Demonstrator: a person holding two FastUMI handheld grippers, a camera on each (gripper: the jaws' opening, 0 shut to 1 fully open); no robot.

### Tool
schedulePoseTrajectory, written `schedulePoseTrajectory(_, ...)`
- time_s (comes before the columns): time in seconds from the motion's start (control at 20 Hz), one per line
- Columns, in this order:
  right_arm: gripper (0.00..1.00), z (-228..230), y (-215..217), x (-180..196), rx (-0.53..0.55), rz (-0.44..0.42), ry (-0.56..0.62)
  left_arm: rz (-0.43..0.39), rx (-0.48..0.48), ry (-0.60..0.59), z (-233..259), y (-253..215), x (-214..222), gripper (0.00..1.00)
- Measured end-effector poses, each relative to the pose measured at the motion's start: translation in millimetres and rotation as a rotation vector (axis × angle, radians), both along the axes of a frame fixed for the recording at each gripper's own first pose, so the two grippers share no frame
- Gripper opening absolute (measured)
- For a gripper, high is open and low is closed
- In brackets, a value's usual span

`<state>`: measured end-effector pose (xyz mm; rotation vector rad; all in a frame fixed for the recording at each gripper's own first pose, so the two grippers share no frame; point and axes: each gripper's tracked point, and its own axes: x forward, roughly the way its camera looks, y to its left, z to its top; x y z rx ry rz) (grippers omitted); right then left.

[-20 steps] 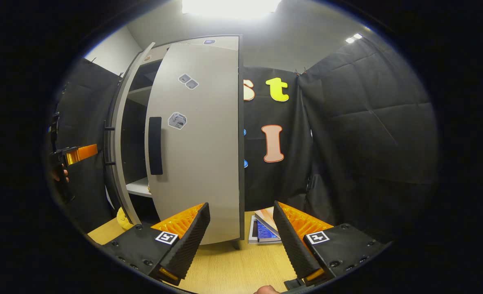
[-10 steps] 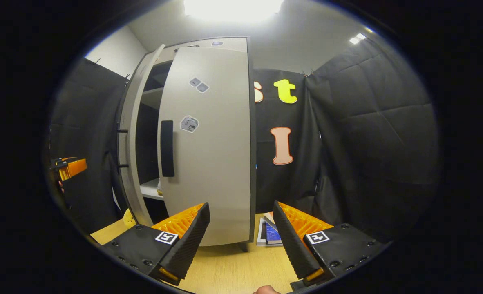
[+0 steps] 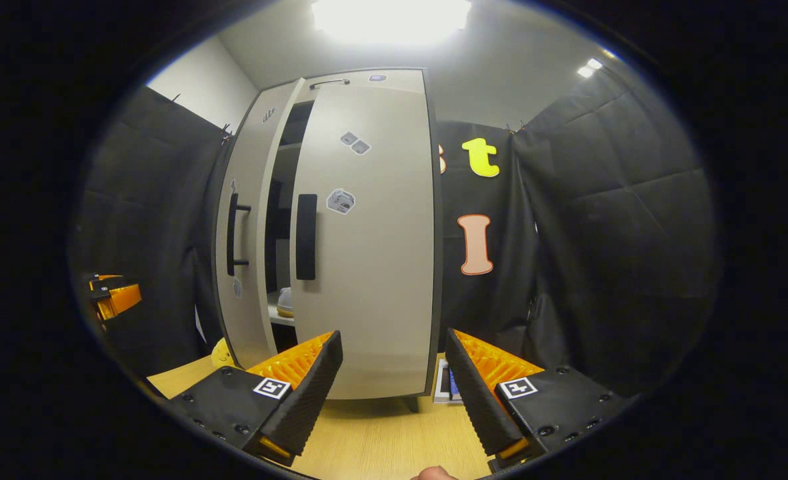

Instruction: Grab one shoe with the right hand and put it into the shoe cabinet, grab the other shoe with the left hand and put it into the shoe cabinet; then close the right door with the right hand and the left door with the left hand.

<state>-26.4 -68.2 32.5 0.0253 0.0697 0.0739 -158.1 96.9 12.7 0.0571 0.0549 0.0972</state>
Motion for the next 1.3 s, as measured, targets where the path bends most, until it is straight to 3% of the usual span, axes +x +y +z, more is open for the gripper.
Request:
schedulePoseTrajectory(0.5,0.98,0.3,-1.6,-12.0,0.0,-0.029,-0.005,0.022,-0.002,-0.009,-0.9,11.0,-7.3,0.94)
schedulePoseTrajectory(1.3,0.98,2.9,-4.4,-20.4,0.007,-0.05,-0.014,-0.009,-0.001,0.0,-0.5,8.0,-18.4,0.94)
